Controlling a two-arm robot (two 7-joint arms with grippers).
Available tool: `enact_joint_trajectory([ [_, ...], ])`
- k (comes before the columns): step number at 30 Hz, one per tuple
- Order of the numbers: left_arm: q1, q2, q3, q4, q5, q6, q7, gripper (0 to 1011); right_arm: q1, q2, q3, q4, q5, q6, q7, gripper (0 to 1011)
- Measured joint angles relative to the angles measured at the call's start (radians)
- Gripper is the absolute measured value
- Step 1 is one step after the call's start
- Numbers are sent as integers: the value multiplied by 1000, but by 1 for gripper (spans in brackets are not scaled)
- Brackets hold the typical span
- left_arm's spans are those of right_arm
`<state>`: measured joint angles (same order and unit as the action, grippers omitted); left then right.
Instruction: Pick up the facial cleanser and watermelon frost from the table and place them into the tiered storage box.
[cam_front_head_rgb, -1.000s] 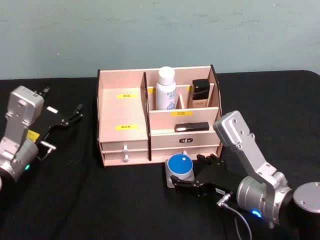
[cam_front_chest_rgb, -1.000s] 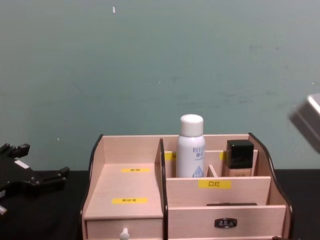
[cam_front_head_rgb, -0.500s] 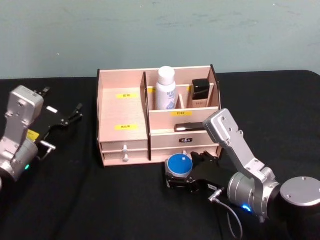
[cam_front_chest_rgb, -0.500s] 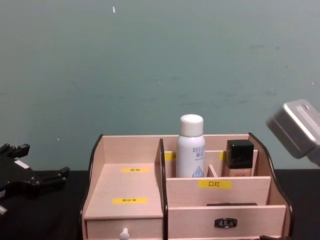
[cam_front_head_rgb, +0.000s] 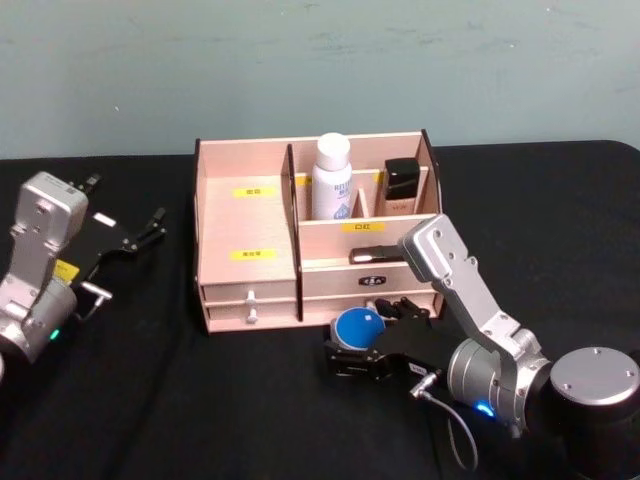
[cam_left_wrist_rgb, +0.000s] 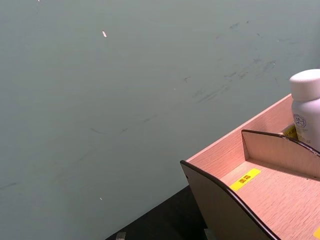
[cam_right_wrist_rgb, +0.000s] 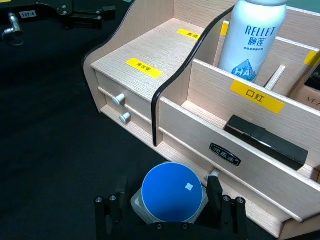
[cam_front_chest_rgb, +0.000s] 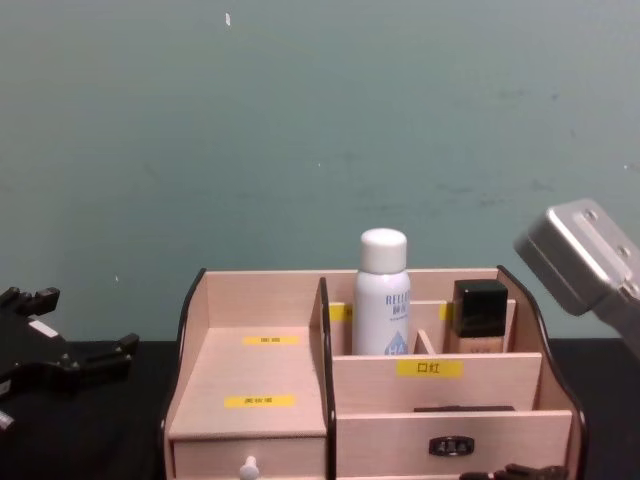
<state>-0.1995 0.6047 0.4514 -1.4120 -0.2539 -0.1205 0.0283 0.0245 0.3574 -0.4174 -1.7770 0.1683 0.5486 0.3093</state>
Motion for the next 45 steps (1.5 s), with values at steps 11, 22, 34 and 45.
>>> enact_joint_trajectory([
  [11,0,0,0,0,0,0,0,1010,2,-1,-1,1,-7,-1,2,1002],
  [22,0,0,0,0,0,0,0,1010,-5,-11,9,5,-22,3,11,1002],
  [34,0,0,0,0,0,0,0,1010,-5,-12,9,6,-25,6,12,1003],
  [45,0,0,0,0,0,0,0,1010,-6,-11,9,6,-23,5,12,787],
])
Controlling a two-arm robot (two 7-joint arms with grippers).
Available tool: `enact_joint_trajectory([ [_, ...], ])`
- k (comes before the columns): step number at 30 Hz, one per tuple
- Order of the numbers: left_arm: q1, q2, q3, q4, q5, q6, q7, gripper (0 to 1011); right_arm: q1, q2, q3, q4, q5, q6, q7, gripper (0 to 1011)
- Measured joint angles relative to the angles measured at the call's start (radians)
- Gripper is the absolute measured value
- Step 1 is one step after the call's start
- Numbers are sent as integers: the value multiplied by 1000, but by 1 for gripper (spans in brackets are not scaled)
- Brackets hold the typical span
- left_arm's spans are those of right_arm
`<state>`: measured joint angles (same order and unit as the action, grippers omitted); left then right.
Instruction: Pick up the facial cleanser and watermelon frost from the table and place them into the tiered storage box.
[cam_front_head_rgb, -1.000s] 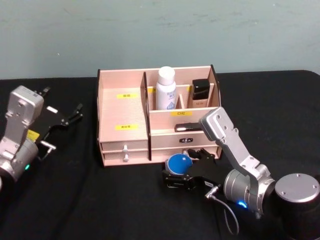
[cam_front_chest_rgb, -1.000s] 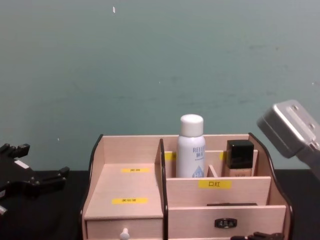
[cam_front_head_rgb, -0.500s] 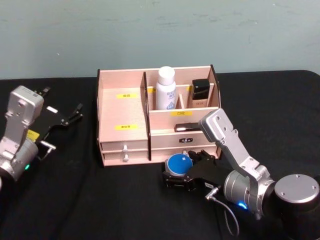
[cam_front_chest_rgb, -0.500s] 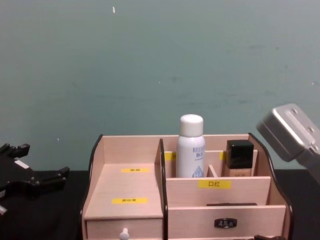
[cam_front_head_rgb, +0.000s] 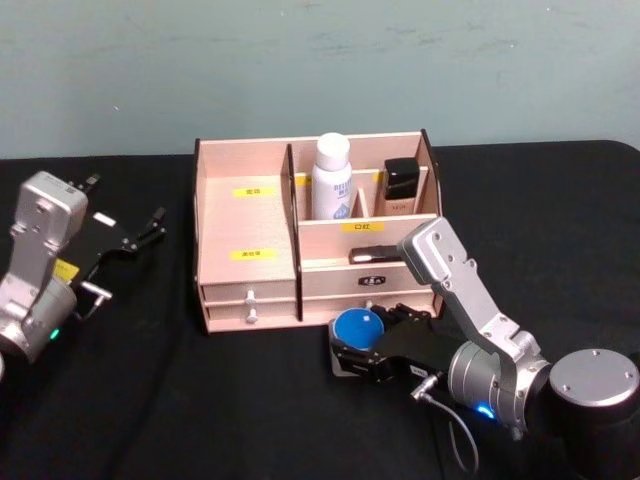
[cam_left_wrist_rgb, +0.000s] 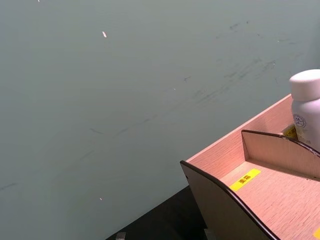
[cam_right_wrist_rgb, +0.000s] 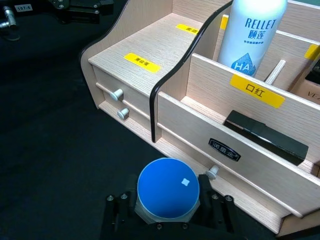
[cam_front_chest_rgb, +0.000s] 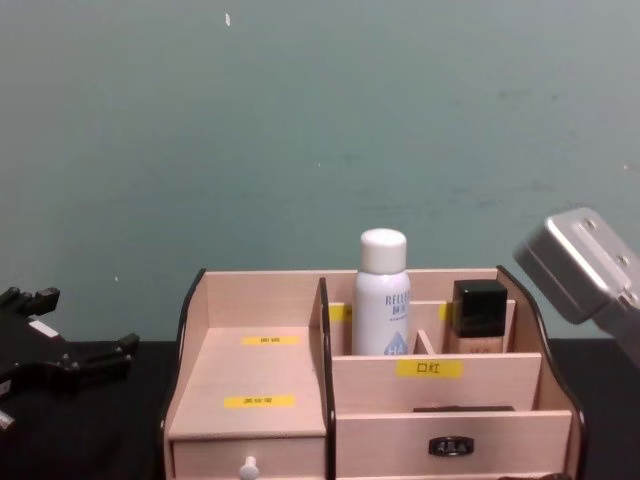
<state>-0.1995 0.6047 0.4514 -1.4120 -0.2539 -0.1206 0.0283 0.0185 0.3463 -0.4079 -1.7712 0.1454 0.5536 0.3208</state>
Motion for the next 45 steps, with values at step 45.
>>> enact_joint_trajectory([
  [45,0,0,0,0,0,0,0,1010,171,-66,-89,-51,15,11,40,724],
])
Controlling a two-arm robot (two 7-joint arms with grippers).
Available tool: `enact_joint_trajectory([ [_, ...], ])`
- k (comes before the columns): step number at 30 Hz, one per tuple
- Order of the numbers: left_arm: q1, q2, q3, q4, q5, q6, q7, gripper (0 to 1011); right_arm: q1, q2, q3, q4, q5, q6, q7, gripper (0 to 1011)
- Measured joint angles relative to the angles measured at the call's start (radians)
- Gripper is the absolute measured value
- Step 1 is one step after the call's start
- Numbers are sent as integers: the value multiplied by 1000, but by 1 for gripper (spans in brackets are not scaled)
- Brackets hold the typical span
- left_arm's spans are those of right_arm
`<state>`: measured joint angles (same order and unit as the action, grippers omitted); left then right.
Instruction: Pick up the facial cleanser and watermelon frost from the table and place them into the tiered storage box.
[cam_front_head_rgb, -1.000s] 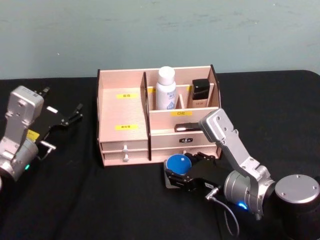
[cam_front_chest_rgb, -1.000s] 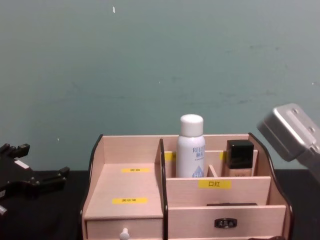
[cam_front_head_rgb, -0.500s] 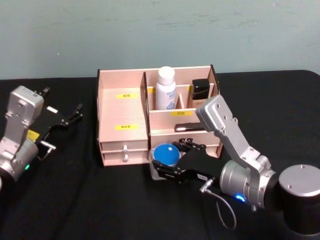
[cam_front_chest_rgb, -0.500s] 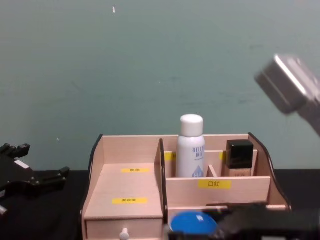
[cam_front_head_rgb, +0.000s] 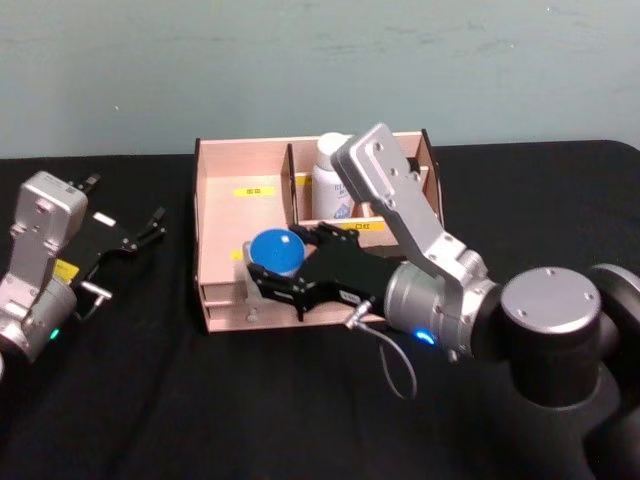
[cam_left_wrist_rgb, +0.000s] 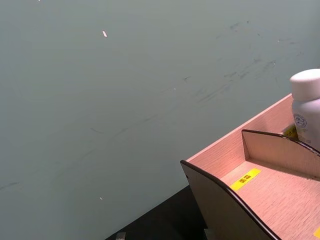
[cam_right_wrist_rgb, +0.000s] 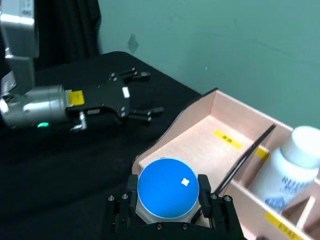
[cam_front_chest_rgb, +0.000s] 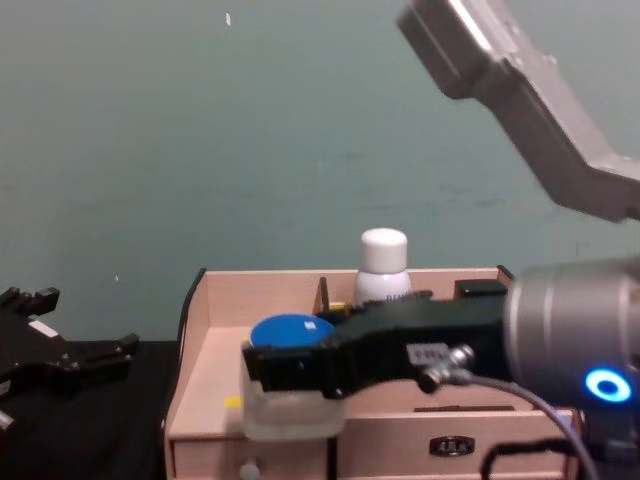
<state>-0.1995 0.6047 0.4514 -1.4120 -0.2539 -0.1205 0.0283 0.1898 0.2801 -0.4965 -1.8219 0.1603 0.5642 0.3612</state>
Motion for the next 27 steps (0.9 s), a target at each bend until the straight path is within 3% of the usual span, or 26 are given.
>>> enact_joint_trajectory([
  [14,0,0,0,0,0,0,0,1010,113,-94,-17,160,-48,-32,-34,724],
  [27,0,0,0,0,0,0,0,1010,164,-144,-7,274,-69,-78,-35,724],
])
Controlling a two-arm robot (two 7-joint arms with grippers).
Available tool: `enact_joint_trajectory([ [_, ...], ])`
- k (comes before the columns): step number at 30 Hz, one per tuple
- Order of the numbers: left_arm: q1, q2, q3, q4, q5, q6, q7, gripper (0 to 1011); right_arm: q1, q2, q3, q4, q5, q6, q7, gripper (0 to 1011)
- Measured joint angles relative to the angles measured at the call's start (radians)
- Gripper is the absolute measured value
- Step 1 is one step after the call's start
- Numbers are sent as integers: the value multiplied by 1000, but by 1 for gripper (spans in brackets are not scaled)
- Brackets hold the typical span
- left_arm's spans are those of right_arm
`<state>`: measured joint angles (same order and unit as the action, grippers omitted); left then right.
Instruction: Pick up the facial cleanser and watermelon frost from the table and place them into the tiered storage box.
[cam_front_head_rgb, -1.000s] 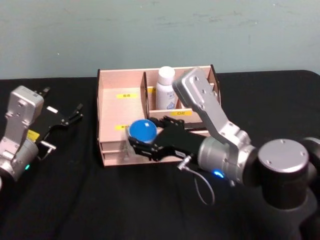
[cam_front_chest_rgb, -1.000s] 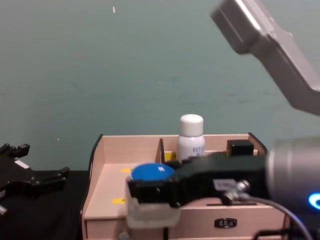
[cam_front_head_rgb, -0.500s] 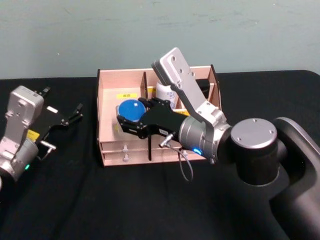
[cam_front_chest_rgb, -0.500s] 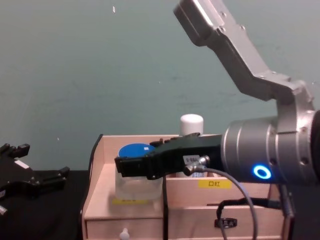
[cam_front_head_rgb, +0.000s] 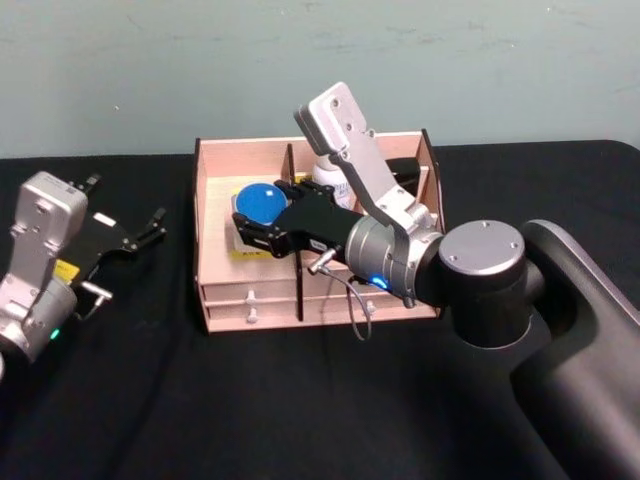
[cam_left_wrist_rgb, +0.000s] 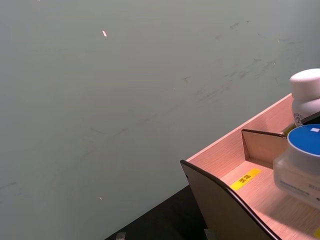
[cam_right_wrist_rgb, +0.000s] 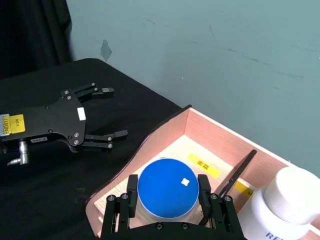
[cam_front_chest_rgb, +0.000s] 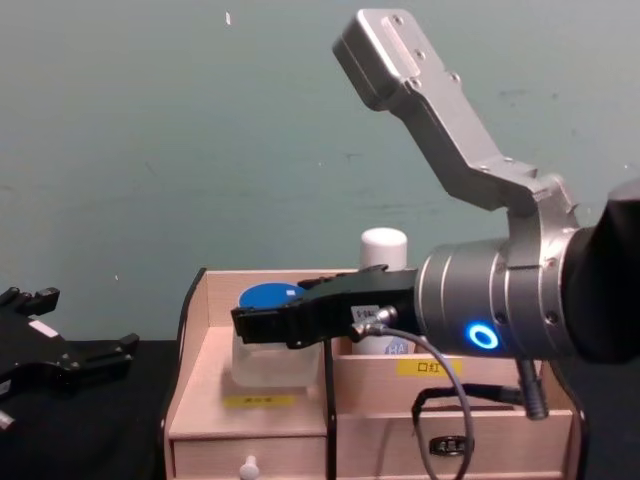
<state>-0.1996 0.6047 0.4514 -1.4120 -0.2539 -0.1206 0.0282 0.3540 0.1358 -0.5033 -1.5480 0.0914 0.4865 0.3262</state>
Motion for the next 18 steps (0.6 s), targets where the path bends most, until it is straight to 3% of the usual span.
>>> enact_joint_trajectory([
  [18,0,0,0,0,0,0,0,1010,13,-12,-5,28,-11,-12,6,739],
])
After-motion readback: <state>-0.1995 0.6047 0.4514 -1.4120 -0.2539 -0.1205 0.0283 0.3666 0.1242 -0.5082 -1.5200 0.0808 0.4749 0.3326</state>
